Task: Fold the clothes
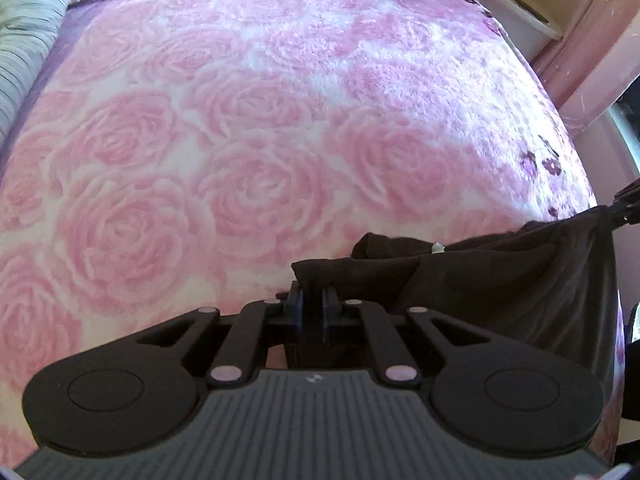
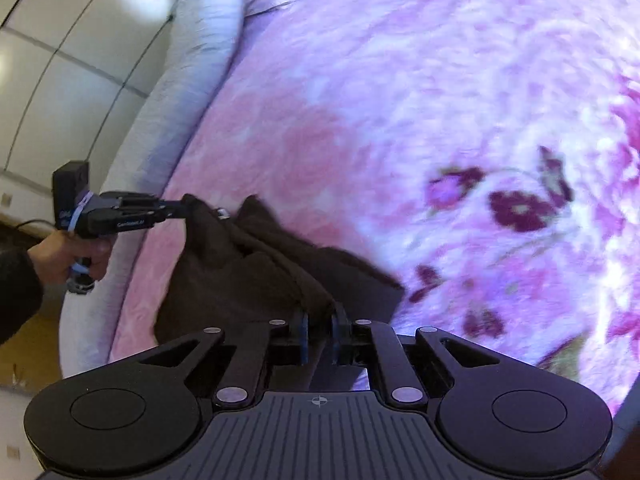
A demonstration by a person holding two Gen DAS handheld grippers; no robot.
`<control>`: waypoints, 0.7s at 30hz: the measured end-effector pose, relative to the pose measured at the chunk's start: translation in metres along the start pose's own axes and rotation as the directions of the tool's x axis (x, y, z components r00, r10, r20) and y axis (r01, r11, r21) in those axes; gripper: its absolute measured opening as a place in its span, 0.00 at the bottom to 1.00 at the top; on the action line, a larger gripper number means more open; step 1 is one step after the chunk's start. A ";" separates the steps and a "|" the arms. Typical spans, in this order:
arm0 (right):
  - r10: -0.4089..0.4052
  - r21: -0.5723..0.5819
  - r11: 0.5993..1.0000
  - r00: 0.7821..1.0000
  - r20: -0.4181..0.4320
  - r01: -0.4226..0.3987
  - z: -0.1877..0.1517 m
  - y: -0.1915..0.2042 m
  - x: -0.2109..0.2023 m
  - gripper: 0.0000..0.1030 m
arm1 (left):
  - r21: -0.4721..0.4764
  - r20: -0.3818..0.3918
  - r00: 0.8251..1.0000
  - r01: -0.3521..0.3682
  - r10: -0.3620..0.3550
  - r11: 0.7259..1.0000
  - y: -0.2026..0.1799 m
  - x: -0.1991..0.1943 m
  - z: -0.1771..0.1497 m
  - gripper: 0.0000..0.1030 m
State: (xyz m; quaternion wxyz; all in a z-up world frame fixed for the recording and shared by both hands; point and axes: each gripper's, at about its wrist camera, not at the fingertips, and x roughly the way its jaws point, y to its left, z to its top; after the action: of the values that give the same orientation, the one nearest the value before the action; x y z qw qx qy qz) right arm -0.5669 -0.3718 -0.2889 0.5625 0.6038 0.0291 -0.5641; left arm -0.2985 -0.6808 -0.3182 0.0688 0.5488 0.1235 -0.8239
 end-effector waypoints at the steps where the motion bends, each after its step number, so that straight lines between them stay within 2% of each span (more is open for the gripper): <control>1: -0.003 0.019 1.000 1.000 0.013 0.003 0.001 -0.005 -0.001 0.08 | -0.001 -0.007 1.000 -0.002 0.002 1.000 0.001 0.004 0.001 0.06; 7: -0.028 0.006 1.000 1.000 -0.006 0.028 0.003 -0.018 0.015 0.08 | -0.045 -0.050 0.999 -0.014 0.012 0.999 0.010 0.036 -0.002 0.07; 11: -0.029 0.037 0.999 0.999 -0.029 0.030 0.003 -0.033 0.026 0.08 | -0.067 -0.057 0.998 -0.026 0.022 0.997 0.012 0.043 -0.004 0.14; 13: -0.021 0.050 0.998 0.999 -0.038 0.023 0.004 -0.037 0.025 0.09 | -0.074 -0.053 0.997 -0.051 0.047 0.996 0.014 0.034 -0.007 0.21; 15: -0.057 0.025 0.998 0.998 -0.029 0.058 0.005 -0.031 0.018 0.19 | -0.106 -0.051 0.994 -0.104 0.099 0.989 0.023 0.020 -0.013 0.20; 17: -0.132 -0.016 0.991 0.991 0.004 0.132 0.006 -0.021 0.006 0.32 | -0.124 -0.024 0.987 -0.163 0.161 0.979 0.026 0.000 -0.023 0.13; 18: -0.169 -0.036 0.985 0.985 0.021 0.169 0.006 -0.015 0.000 0.32 | -0.121 0.000 0.982 -0.185 0.187 0.975 0.023 -0.011 -0.029 0.09; 19: -0.209 -0.059 0.975 0.976 0.056 0.212 0.005 -0.008 -0.008 0.33 | -0.107 0.032 0.982 -0.181 0.186 0.978 0.012 -0.022 -0.034 0.08; 21: -0.214 -0.125 0.966 0.971 0.110 0.227 -0.001 0.014 -0.018 0.33 | -0.086 0.078 0.990 -0.114 0.121 0.990 -0.013 -0.037 -0.042 0.08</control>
State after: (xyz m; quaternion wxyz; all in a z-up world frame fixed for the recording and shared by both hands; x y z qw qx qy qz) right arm -0.5638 -0.3659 -0.2676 0.5372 0.5291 0.1078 -0.6480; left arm -0.2499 -0.6578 -0.2981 0.1447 0.5173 0.1213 -0.8347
